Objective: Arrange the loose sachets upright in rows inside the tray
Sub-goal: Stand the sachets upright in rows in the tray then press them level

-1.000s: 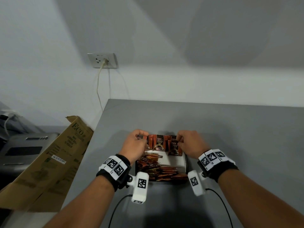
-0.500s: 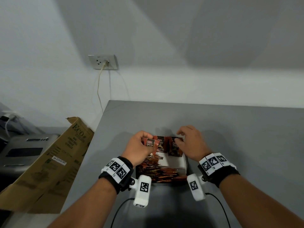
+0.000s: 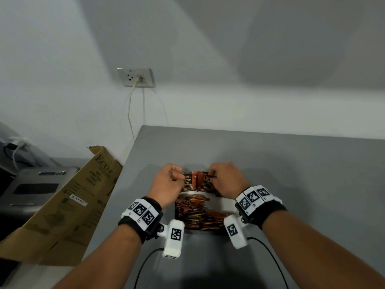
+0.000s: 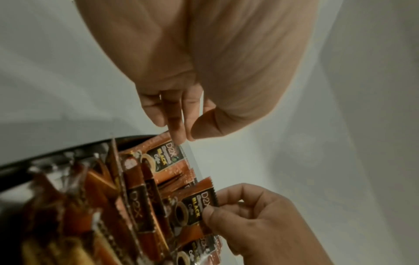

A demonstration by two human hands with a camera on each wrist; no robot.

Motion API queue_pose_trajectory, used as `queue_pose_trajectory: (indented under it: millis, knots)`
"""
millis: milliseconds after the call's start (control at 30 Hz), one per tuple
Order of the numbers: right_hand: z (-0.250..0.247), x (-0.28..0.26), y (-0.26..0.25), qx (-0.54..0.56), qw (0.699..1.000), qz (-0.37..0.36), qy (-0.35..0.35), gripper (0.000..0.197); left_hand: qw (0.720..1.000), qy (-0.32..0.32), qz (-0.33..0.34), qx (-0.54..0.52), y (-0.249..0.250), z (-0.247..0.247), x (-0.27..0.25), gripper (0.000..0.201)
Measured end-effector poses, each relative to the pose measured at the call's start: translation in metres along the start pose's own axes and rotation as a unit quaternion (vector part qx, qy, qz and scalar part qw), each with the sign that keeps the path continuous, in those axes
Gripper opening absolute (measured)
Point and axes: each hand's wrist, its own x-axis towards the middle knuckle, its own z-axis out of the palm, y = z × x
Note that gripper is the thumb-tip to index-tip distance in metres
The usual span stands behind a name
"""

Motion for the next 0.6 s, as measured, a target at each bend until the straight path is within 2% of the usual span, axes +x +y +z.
queue_pose_trajectory:
  millis: [333, 600]
  knots:
    - [0.017, 0.003, 0.0, -0.045, 0.999, 0.007, -0.014, 0.015, 1.0, -0.003, -0.009, 0.005, -0.005, -0.005, -0.008, 0.025]
    - [0.012, 0.005, -0.002, -0.064, 0.998, -0.026, -0.009, 0.023, 0.999, -0.026, -0.01, 0.037, -0.008, -0.004, -0.007, 0.026]
